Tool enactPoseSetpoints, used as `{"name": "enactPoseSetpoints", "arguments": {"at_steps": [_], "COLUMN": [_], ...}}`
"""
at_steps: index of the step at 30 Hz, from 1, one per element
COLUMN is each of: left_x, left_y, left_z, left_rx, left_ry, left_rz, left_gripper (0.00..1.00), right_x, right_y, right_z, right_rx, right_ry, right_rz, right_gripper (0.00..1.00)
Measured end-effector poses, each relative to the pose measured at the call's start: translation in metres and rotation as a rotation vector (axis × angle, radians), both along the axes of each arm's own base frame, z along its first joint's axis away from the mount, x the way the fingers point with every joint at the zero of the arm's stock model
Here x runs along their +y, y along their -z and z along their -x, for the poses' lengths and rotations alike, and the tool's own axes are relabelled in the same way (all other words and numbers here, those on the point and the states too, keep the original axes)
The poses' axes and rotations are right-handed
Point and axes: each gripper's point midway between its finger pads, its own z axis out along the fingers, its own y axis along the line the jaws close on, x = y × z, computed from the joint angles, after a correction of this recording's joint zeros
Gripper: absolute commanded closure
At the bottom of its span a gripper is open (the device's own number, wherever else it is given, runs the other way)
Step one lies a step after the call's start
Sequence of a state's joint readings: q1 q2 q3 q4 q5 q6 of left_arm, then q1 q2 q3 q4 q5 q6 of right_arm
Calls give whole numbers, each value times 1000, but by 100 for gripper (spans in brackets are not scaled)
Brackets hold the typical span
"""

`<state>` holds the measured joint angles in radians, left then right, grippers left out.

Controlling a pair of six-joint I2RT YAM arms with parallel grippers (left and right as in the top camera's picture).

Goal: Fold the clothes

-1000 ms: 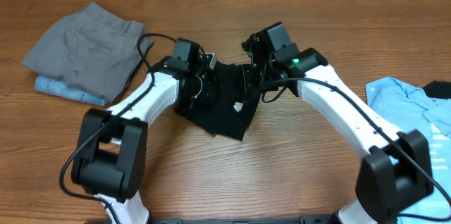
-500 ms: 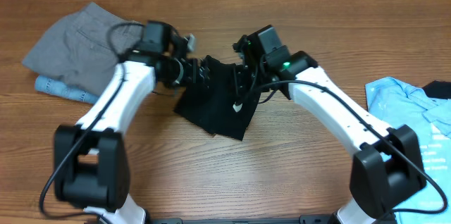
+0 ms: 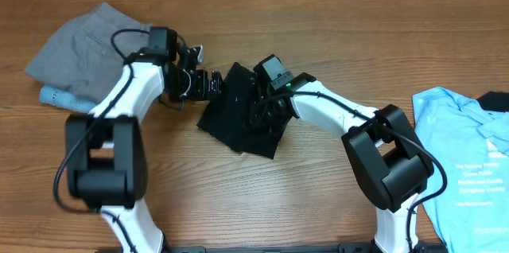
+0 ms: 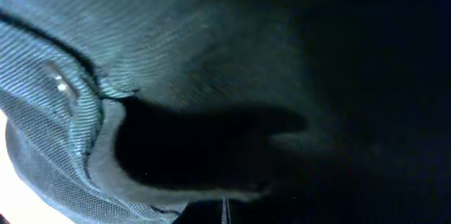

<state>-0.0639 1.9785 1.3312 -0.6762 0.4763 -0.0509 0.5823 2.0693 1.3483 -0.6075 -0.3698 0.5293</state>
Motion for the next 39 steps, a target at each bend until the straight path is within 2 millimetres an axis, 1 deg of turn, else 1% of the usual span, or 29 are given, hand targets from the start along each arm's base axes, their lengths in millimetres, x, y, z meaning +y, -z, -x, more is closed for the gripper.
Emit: {"name": "enactPoseSetpoints", "arguments": {"at_steps": [1, 2, 3, 4, 8, 11, 13, 14, 16, 18, 19, 20, 21, 22, 27, 28, 30, 32, 33, 35, 36, 37, 38, 39], "left_x": [-1, -5, -7, -10, -30, -44, -57, -60, -65, -67, -67, -68, -68, -68, -69, -69, -67, -63, -61, -54, -47, -41, -33, -21], "left_y": [9, 13, 11, 13, 13, 13, 12, 12, 13, 15, 17, 19, 20, 25, 25, 24, 20, 11, 5, -15, -32, -46, -65, -90], "left_z": [-1, -5, -10, -11, -21, -21, -15, -12, -7, -2, 2, 6, 6, 10, 18, 20, 24, 23, 18, -1, -16, -26, -40, -55], "left_rx": [11, 3, -21, -23, -57, -61, -59, -56, -54, -41, -33, -24, -23, -8, 48, 69, 128, 169, 164, 110, 55, 15, -41, -115], "left_ry": [5, 20, 29, 36, 95, 142, 196, 214, 245, 260, 273, 280, 282, 284, 271, 267, 246, 226, 223, 213, 202, 190, 172, 146], "left_rz": [7, 35, 50, 66, 201, 305, 411, 444, 494, 524, 534, 546, 549, 539, 566, 570, 570, 564, 558, 538, 518, 507, 493, 477], "left_gripper": [0, 1, 3, 4, 12, 15, 17, 23, 30, 41, 51, 58, 69, 75, 95, 96, 96, 96, 96, 96, 96, 96, 96, 96], "right_x": [-1, -1, -2, -3, -7, -7, -7, -7, -7, -8, -8, -8, -8, -7, -12, -14, -22, -32, -38, -50, -57, -62, -68, -71], "right_y": [0, 0, 0, 0, 0, 0, 0, 0, 0, 0, 0, 0, 0, 0, -1, -3, -13, -31, -48, -83, -103, -116, -132, -142], "right_z": [1, 1, 1, 2, 3, 3, 3, 3, 4, 4, 4, 4, 4, 4, 9, 11, 12, 10, 6, -3, -5, -6, -7, -7], "right_rx": [11, 21, 29, 35, 62, 69, 71, 72, 75, 77, 77, 78, 78, 79, 106, 111, 105, 83, 55, -15, -53, -78, -111, -132], "right_ry": [12, 25, 34, 40, 59, 66, 67, 69, 71, 73, 73, 74, 73, 73, 77, 79, 89, 105, 121, 151, 168, 179, 192, 197], "right_rz": [2, 3, 2, 1, 1, -3, -3, -3, -2, -1, -1, -1, -1, -2, 8, 13, 22, 17, 4, -31, -52, -64, -78, -87], "right_gripper": [94, 94, 94, 93, 93, 93, 93, 93, 93, 93, 93, 93, 93, 93, 93, 93, 93, 92, 92, 92, 92, 92, 92, 92]}}
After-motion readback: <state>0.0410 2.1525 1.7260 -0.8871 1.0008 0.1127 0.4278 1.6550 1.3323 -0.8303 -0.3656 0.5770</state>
